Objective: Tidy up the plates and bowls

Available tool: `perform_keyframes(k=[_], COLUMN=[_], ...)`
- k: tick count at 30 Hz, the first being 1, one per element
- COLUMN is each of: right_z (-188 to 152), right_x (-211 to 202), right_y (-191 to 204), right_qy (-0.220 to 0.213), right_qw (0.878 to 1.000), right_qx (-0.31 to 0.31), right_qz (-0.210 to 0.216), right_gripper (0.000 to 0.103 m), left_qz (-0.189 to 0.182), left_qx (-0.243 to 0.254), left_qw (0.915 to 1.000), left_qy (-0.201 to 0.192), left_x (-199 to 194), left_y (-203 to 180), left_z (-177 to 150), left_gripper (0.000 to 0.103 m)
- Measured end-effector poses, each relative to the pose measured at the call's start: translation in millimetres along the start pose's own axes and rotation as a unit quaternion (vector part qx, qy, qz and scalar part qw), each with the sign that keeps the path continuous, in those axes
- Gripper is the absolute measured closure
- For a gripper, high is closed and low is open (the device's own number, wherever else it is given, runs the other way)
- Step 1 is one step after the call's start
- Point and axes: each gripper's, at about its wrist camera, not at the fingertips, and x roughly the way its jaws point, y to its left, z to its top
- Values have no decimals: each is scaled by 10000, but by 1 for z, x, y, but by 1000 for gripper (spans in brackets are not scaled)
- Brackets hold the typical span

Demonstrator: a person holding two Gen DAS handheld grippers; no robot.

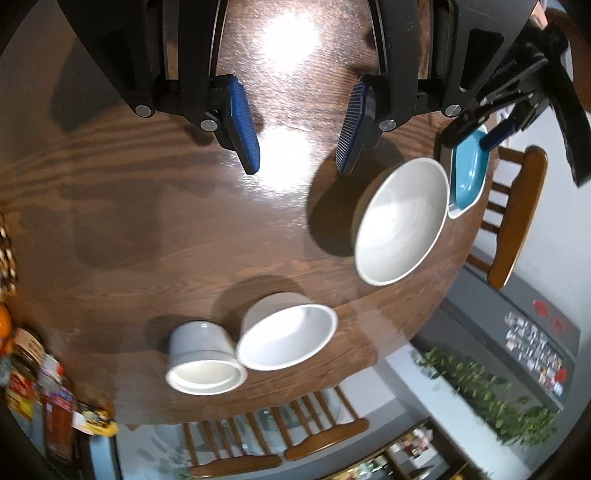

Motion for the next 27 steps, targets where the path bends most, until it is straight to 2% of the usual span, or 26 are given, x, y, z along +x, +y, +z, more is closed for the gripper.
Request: perform_keyframes(k=[8,17,27], right_z=[0,26,52], right_x=[-22,-42,-33], right_y=[-16,-12,-7], right_qy=[-212,-493,-494], right_qw=[9994,9984,9986], right_qx=[255,155,100], right_qz=[-104,-229,-170], right_gripper=[59,59,59], left_qz=[-107,-219,-267], left_qx=[293,513,620], left_qw=[9992,9963,9938], left_qy=[-231,-649,-883], left_x=[-18,-42,-46], left_y=[-16,-40,-56], left_z=[0,16,34], left_gripper=[13,13,13])
